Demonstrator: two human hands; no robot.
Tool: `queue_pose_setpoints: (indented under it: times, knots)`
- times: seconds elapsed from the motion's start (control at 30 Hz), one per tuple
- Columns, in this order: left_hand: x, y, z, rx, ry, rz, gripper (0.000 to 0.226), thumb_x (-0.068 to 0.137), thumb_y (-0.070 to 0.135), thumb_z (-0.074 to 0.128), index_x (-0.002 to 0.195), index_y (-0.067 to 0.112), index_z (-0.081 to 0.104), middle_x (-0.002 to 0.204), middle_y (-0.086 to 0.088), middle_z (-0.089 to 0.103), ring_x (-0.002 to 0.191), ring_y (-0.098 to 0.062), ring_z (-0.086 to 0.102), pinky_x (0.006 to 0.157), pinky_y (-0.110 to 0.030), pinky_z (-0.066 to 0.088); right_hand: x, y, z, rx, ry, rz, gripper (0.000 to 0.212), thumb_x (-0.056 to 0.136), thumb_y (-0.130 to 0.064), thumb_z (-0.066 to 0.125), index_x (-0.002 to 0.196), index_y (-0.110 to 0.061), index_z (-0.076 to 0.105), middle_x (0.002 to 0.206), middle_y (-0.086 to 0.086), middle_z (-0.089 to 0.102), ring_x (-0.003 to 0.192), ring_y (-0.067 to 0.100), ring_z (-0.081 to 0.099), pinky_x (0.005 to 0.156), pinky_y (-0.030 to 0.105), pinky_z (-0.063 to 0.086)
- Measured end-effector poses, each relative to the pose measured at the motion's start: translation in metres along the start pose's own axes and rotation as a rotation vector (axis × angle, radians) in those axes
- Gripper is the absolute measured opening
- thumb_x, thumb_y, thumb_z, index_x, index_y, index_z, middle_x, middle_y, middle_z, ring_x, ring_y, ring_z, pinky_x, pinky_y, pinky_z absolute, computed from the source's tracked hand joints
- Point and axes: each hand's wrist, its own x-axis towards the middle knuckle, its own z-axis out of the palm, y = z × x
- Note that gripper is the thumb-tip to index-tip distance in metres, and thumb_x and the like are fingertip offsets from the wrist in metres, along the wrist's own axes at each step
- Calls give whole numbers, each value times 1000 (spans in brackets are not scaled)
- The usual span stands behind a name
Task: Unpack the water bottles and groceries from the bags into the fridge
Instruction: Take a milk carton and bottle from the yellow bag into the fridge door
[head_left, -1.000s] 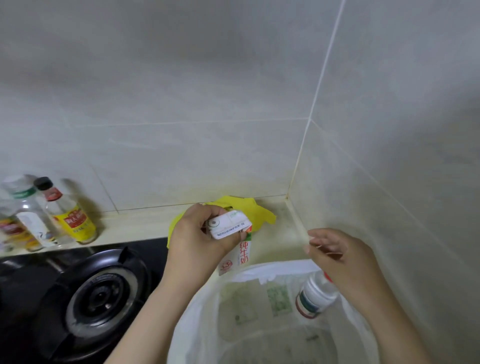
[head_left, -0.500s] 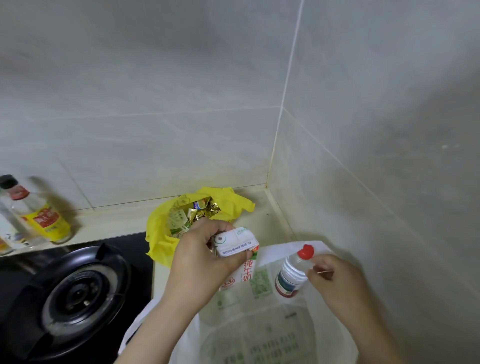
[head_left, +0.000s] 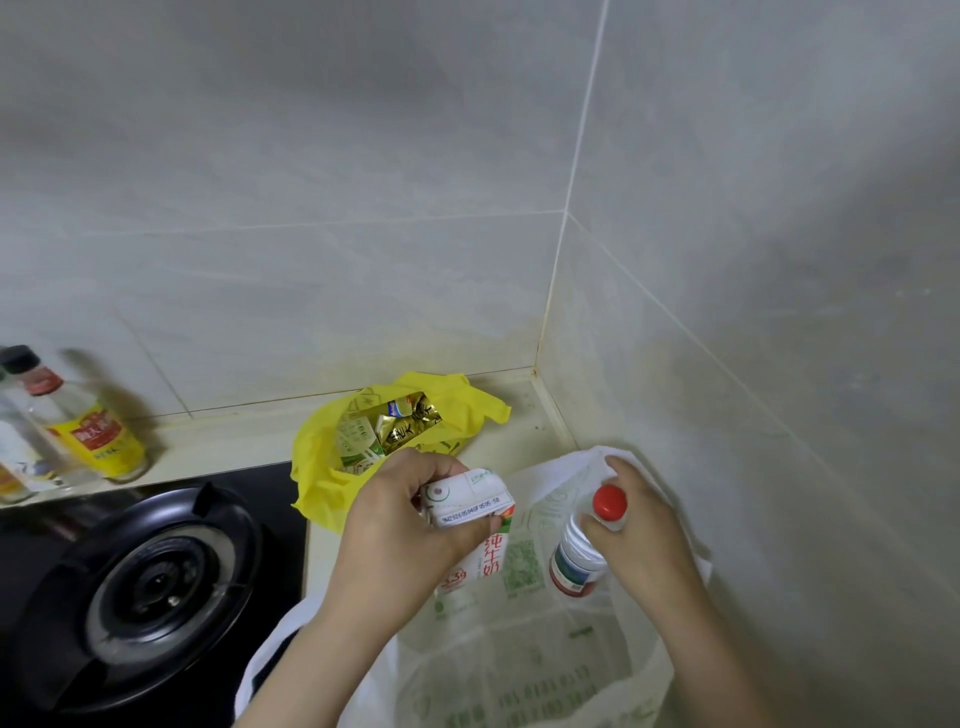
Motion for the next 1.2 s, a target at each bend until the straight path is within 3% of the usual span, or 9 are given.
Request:
queue_pose_setpoints:
  times: [0.13,0.27,0.4,0.6,0.73,0.87,0.97,1.1,1.2]
  knots:
    - [2,0,-2,11,13,0,35,56,19,90,82,26,67,86,12,65,80,-5,60,70,-20,50,3,10,12,18,20,-5,59,79,-14,74,133,-22,51,119,-4,61,106,16,59,91,24,45]
    - [4,0,-4,30,15,7,35,57,21,89,83,26,68,86,12,64,81,-5,59,70,-19,49,6,26,22,216,44,30,41,71,-9,78,105,-27,63,99,-8,67,92,13,65,85,31,51]
    - [5,1,-5,43,13,8,35,57,23,89,84,26,68,88,9,65,81,-4,59,70,-18,48,6,32,31,288,-25,65,22,74,-9,77,89,-20,64,85,2,69,85,18,66,77,33,52]
    - [6,1,-8,51,0,18,33,57,23,89,83,26,69,88,9,65,81,-7,60,72,-23,48,-1,35,35,373,23,32,32,73,-15,82,94,-29,63,89,-9,70,89,10,65,81,29,51]
    - [8,0,-12,50,10,18,35,57,22,89,85,26,69,89,10,64,81,-4,60,70,-17,48,-12,21,14,389,58,-126,38,70,-10,83,96,-29,64,93,-10,68,89,6,65,79,22,52]
    - [11,1,-19,34,15,30,35,58,22,89,85,25,69,90,9,65,82,-4,61,71,-18,49,-18,-2,-9,436,19,-89,37,67,-17,85,92,-36,67,89,-12,72,86,10,68,82,39,55]
    - [14,7,-28,-5,26,40,32,58,23,89,83,27,70,89,8,65,80,-7,62,73,-25,51,-19,-25,-27,402,14,-138,29,67,-22,84,86,-35,66,81,-7,72,77,13,69,77,44,56]
    - [17,21,-46,-121,66,65,28,59,22,88,83,27,72,85,8,65,78,-7,62,71,-23,52,-19,-66,-44,447,106,-263,22,67,-27,83,84,-26,67,80,-7,70,76,11,66,73,34,53]
    - [18,28,-63,-216,111,53,28,58,26,87,82,29,74,86,8,68,79,-10,65,71,-26,53,-16,-98,-44,577,240,-279,22,62,-37,68,79,-23,68,80,-6,70,75,8,64,70,24,47]
